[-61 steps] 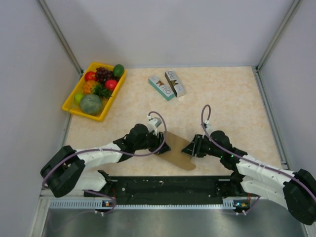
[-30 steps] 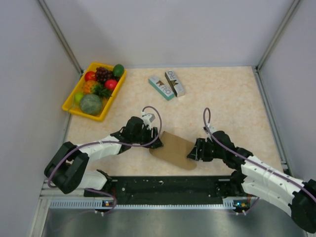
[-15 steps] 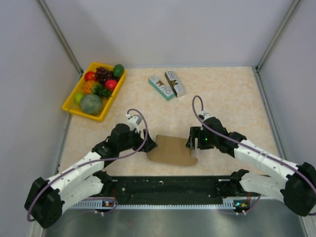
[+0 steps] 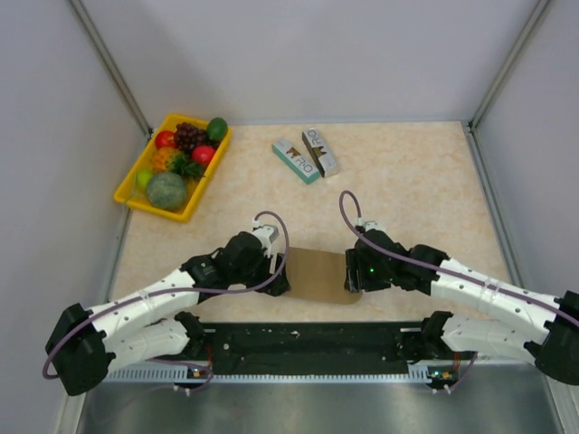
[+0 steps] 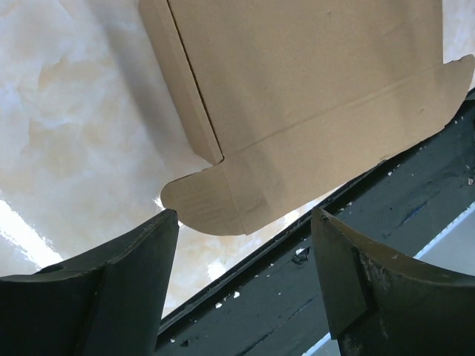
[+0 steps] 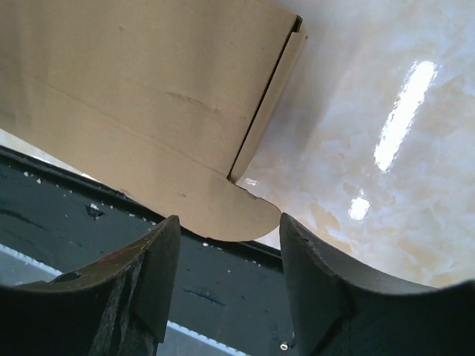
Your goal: Fold the paper box
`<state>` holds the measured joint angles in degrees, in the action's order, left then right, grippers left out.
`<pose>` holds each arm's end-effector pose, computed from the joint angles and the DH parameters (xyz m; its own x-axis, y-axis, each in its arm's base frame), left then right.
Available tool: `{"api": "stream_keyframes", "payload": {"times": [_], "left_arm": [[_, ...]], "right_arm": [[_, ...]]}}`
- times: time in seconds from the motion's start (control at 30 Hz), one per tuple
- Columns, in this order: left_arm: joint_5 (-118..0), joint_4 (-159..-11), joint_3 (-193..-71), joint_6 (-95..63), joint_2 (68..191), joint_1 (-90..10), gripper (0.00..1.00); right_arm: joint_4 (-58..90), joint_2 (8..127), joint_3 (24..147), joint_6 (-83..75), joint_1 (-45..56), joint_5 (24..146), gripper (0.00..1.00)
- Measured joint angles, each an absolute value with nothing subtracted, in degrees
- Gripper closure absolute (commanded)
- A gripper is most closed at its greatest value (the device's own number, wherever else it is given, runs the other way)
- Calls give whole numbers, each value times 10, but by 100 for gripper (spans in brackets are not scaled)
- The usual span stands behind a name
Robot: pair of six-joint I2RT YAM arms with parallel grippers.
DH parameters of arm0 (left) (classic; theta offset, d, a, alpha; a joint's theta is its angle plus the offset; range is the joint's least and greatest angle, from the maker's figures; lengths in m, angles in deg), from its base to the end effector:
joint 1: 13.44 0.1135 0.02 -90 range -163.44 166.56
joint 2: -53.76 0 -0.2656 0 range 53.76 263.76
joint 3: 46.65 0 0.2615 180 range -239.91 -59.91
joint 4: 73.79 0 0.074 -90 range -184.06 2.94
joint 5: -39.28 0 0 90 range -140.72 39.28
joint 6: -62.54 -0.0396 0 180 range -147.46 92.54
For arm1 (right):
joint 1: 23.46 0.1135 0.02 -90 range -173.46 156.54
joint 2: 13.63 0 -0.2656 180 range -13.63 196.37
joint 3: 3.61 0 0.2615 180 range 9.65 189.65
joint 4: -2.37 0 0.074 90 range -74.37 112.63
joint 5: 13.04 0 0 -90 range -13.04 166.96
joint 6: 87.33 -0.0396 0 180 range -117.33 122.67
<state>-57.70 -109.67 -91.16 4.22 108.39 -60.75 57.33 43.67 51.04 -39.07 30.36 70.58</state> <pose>0.1337 -0.1520 0.2026 -0.8283 0.1291 -0.5452 0.4134 0.7976 -0.4392 0.1207 0.1576 0.2292 -0.8826 -0.0860 -0.4622 -0.2405 0.9274 0.2866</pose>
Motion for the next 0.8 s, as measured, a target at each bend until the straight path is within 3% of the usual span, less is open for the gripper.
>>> {"api": "stream_keyframes", "payload": {"times": [0.23, 0.8], "left_arm": [[-573, -1104, -937, 36, 1123, -628, 20], [-634, -1106, -973, 11, 1216, -629, 22]], "right_arm": [[564, 442, 508, -416, 304, 726, 44], [486, 461, 457, -450, 304, 771, 43]]}}
